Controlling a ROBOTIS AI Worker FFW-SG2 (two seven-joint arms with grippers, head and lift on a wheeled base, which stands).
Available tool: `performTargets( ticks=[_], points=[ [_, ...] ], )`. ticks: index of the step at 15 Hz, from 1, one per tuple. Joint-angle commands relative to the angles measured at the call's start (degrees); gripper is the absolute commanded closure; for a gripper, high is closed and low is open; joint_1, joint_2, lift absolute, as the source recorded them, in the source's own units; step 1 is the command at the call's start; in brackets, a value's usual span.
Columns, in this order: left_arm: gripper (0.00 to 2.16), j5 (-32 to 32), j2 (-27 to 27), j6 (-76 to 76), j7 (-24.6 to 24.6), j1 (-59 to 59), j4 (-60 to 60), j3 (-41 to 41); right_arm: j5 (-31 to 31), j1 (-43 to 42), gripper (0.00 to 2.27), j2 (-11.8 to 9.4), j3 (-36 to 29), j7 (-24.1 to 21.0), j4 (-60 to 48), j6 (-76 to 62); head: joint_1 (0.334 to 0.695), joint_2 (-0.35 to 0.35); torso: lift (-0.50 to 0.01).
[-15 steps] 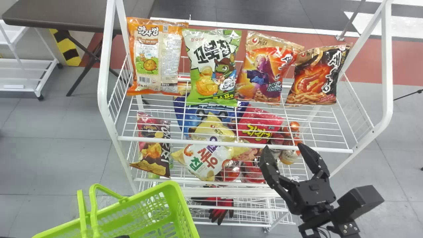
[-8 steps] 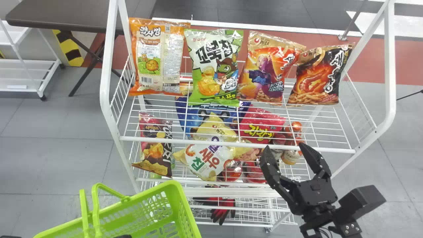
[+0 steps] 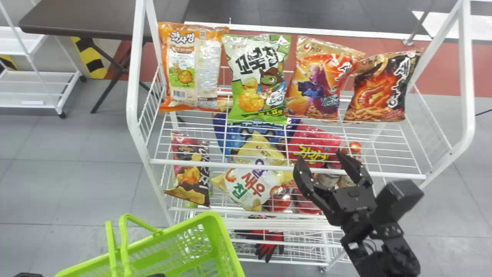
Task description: Hold basket handle with left hand then pick Gkobukchip with right hand and place into basket
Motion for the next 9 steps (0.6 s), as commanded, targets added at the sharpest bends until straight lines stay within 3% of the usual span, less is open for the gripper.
performTargets(
  ticks=[1, 9],
  points=[
    [2.15, 0.0, 0.04, 0.02, -0.09, 0.23, -0.09, 0.18, 1.48, -5.05, 0.06, 0.18, 2.2, -1.26, 0.18, 7.12, 0.695, -0.027, 0.0],
    [2.15, 0.09, 0.04, 0.02, -0.18, 0.49, 0.0, 0.71, 1.75, -25.53, 0.06, 0.27, 9.32, -6.71, 10.11, 19.25, 0.695, 0.083, 0.0]
  ],
)
